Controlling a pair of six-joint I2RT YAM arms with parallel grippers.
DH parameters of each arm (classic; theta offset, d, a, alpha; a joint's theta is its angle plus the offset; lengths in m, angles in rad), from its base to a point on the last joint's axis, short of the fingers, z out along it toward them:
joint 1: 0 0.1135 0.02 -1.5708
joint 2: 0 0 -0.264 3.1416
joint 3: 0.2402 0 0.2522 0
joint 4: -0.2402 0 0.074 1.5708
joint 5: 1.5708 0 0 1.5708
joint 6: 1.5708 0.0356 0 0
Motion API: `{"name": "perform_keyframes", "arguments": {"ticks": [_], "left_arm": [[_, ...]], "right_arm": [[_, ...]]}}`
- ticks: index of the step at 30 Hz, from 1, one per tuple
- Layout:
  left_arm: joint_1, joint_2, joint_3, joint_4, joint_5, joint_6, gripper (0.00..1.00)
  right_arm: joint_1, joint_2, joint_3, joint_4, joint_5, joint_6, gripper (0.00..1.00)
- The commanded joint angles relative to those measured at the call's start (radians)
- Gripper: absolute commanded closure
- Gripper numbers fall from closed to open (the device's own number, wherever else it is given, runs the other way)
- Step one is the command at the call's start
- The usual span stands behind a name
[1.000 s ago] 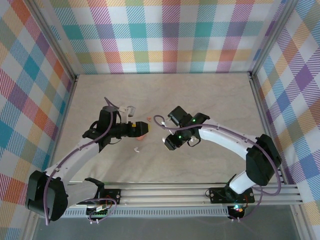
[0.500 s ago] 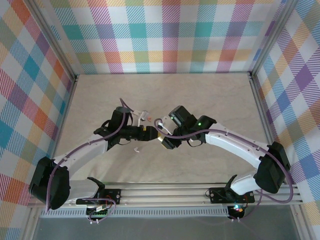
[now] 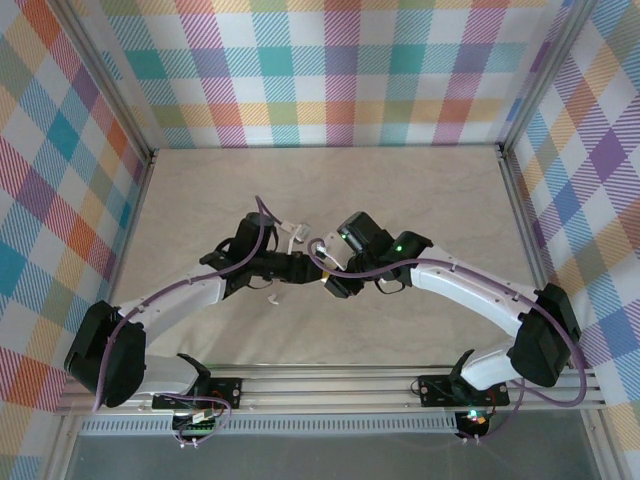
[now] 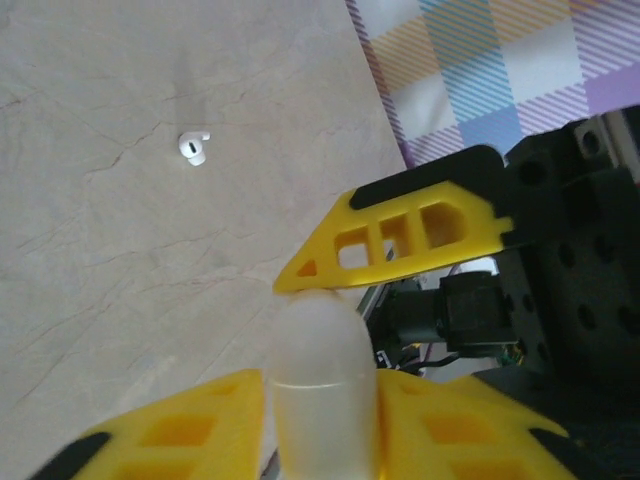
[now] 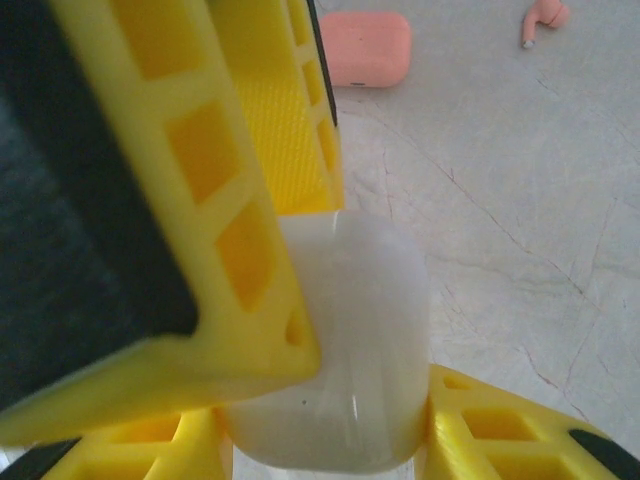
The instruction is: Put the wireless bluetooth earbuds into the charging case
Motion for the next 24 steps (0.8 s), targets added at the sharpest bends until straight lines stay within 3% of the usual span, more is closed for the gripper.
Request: {"name": "perform_keyframes", "arguments": {"ticks": [1, 3, 6, 11, 17, 24], "left_arm": [[-0.004, -0.001, 0.030, 0.008, -0.012, 0.008, 0.79], [-0.003, -0.012, 0.026, 0.012, -0.039, 0.016, 0.84], [0.013, -0.051, 0.004, 0.020, -0.105, 0.029, 0.85], [0.108, -0.160, -0.064, 0.145, -0.153, -0.002, 0.87], [0.166, -0.328, -0.110, 0.281, -0.180, -0.014, 0.88], [0.165, -0.474, -0.163, 0.498, -0.171, -0.128, 0.88]], "right_arm": [[0.006, -0.038, 0.017, 0.013, 0.023, -0.011, 0.53], [0.005, -0.060, 0.003, 0.038, 0.053, 0.012, 0.39], [-0.013, -0.116, -0.003, 0.083, 0.036, 0.087, 0.32], [-0.111, -0.221, 0.020, 0.166, -0.122, 0.285, 0.16], [-0.239, -0.248, -0.009, 0.410, -0.429, 0.577, 0.15], [-0.247, -0.157, -0.009, 0.754, -0.640, 0.822, 0.16]]}}
